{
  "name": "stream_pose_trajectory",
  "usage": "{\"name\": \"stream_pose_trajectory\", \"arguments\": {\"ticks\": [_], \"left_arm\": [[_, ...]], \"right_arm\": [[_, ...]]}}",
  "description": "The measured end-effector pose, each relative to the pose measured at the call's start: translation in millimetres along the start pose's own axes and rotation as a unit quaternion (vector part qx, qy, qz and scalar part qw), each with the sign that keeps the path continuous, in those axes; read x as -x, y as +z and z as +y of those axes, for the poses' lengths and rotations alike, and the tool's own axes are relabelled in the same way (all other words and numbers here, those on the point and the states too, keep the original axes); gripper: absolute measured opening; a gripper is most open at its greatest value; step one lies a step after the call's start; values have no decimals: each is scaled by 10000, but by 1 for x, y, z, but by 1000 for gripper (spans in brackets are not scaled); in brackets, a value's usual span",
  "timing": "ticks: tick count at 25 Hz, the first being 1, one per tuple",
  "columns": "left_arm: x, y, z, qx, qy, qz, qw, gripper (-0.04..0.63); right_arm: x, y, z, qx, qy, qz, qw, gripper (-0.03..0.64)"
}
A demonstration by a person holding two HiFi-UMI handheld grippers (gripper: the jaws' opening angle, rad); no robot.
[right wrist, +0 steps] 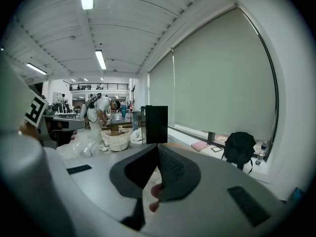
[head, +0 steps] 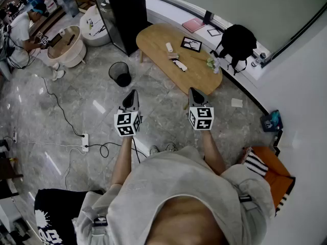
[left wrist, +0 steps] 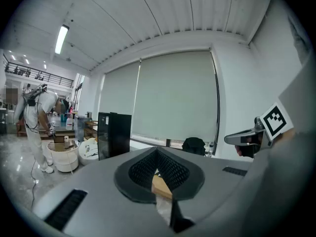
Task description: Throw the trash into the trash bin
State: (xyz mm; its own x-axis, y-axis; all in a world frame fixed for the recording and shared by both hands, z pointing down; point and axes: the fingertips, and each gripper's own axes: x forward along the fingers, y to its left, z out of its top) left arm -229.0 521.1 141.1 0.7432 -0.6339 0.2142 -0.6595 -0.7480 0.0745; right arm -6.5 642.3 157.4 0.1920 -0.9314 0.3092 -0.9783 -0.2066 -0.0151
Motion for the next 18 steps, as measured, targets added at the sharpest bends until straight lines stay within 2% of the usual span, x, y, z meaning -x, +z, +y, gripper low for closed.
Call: {"name": "stream_pose_trajectory", "arguments": {"ticks": [18], "left_arm": [[-8,3,-12,7,122,1,9999,18]], "right_arm": [[-1,-1,-17,-100,117,-51,9999,29]]}}
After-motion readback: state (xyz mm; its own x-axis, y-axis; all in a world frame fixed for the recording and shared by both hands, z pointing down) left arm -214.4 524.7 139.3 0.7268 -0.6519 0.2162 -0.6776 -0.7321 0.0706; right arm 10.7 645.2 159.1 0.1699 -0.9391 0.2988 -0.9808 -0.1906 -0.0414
